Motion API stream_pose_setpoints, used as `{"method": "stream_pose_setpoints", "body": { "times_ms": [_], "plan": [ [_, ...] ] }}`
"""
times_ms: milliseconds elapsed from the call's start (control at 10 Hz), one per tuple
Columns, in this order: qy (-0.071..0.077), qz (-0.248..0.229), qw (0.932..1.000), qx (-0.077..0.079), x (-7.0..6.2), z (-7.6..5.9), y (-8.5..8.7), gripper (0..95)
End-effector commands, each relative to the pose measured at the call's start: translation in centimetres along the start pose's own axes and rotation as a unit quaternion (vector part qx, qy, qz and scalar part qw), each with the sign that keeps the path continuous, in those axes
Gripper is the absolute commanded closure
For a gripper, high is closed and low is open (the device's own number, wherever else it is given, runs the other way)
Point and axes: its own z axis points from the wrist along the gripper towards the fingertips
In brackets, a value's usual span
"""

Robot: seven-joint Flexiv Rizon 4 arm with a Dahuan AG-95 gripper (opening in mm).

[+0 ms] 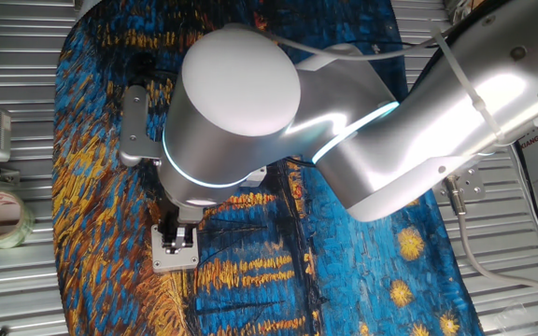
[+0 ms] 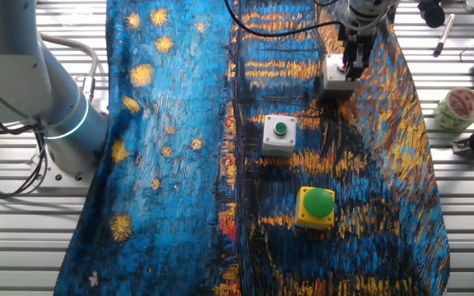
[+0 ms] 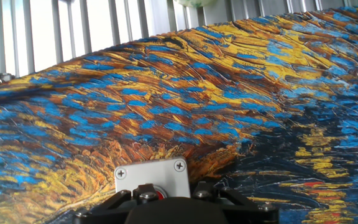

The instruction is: Press three buttons from left to right in sequence

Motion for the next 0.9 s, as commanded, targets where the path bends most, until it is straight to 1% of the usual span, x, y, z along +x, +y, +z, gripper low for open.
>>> {"method": "stream_pose_setpoints", "body": {
  "times_ms": [100, 400, 600, 700, 800, 900],
  "plan": [
    [0.000, 0.011, 0.9999, -0.003, 0.08, -0.03, -0.02, 57.0],
    [-0.001, 0.007, 1.0000, -0.006, 0.08, -0.03, -0.02, 57.0],
    [0.003, 0.006, 0.9998, -0.016, 0.08, -0.03, -0.02, 57.0],
    [0.002, 0.005, 0.9999, -0.013, 0.08, -0.03, -0.02, 57.0],
    [0.001, 0.004, 0.9999, -0.015, 0.08, -0.03, -0.02, 57.0],
    [0.000, 0.001, 0.9999, -0.013, 0.08, -0.03, -0.02, 57.0]
  ]
}}
